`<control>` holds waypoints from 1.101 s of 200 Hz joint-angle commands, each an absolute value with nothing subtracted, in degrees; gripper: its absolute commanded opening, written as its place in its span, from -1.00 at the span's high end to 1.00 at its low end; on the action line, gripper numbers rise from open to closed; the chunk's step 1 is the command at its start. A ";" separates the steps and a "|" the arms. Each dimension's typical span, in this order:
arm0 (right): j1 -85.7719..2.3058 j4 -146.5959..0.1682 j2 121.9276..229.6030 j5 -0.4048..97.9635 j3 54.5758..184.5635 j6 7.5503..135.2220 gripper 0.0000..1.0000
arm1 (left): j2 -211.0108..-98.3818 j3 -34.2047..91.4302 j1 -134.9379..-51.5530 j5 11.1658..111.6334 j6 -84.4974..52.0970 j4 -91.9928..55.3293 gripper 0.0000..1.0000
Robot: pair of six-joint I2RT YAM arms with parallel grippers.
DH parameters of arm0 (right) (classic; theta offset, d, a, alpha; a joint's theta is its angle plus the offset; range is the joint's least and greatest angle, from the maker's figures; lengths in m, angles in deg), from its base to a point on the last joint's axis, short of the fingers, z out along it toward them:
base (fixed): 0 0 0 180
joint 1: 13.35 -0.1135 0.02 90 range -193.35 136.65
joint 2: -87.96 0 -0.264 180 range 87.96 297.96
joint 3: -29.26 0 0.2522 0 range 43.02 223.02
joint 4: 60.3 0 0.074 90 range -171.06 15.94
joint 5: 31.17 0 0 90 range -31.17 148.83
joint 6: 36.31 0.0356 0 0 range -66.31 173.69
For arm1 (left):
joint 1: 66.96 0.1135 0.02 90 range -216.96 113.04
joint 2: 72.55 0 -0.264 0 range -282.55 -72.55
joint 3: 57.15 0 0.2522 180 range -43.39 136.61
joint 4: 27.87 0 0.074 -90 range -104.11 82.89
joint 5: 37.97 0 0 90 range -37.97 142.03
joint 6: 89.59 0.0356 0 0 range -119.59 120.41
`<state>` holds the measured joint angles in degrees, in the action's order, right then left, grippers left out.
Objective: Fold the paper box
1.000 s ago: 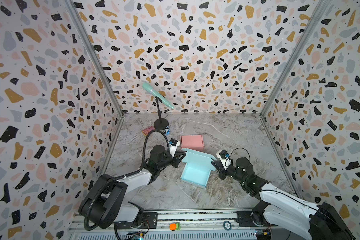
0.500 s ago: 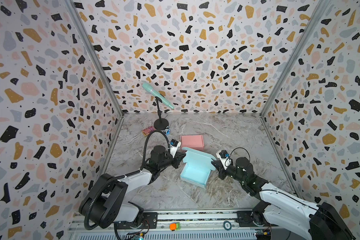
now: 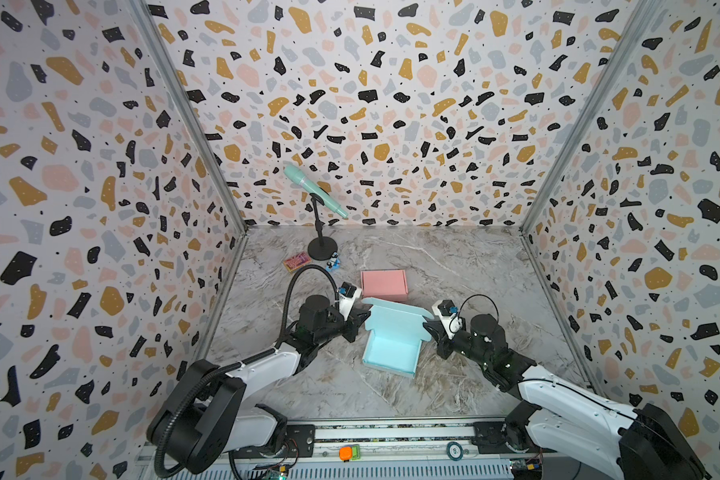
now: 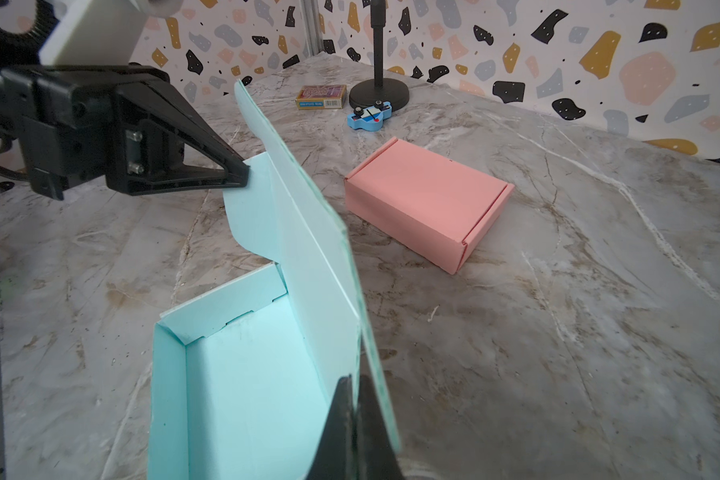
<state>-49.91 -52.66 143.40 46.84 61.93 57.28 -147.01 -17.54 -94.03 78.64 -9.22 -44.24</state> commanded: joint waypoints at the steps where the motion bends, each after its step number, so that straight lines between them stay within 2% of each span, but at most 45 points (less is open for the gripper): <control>1: -50.00 -54.64 142.72 48.09 63.17 57.75 0.88 | -146.02 -17.59 -94.58 77.11 -8.08 -45.01 1.00; 75: -49.94 -54.92 142.72 49.00 63.32 58.60 0.73 | -145.68 -17.40 -95.51 75.77 -7.45 -43.91 1.00; 130: -50.00 -54.95 143.78 48.88 63.76 58.61 0.97 | -145.12 -17.24 -96.70 73.84 -7.44 -43.26 1.00; 197: -50.00 -54.65 143.84 49.25 63.80 58.78 0.98 | -143.39 -17.76 -102.19 67.86 -10.62 -44.41 1.00; 220: -49.98 -54.62 144.34 49.16 64.12 58.78 0.99 | -143.78 -17.20 -105.17 62.14 -12.41 -44.89 1.00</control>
